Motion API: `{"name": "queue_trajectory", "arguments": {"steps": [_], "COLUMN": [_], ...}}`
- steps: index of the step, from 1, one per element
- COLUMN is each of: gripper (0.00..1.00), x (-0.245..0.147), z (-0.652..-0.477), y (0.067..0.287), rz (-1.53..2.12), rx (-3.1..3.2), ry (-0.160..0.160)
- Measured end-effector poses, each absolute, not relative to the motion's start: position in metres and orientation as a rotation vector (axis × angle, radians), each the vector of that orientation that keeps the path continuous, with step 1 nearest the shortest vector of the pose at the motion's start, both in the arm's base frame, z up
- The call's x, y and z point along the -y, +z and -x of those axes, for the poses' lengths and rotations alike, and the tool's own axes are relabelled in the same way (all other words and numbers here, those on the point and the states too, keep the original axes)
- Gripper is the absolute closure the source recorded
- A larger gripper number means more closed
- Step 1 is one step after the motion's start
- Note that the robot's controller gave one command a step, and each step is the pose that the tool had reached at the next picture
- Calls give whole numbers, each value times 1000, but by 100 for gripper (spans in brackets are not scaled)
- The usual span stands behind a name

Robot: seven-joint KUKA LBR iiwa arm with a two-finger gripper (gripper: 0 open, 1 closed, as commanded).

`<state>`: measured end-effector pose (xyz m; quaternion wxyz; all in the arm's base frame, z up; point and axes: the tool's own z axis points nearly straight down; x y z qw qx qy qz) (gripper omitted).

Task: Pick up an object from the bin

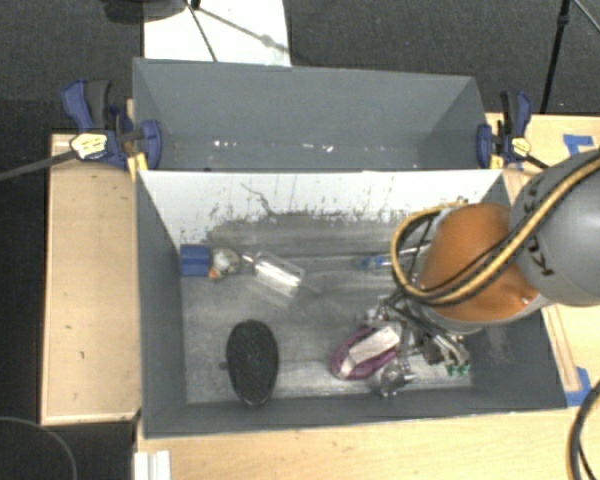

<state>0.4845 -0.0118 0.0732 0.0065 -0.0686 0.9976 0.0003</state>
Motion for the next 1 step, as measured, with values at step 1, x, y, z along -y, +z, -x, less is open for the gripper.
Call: {"name": "queue_trajectory", "arguments": {"steps": [1], "gripper": [100], "x": [9], "z": [-487], "y": [74], "rz": [220], "rx": [-3115], "ry": [1]}}
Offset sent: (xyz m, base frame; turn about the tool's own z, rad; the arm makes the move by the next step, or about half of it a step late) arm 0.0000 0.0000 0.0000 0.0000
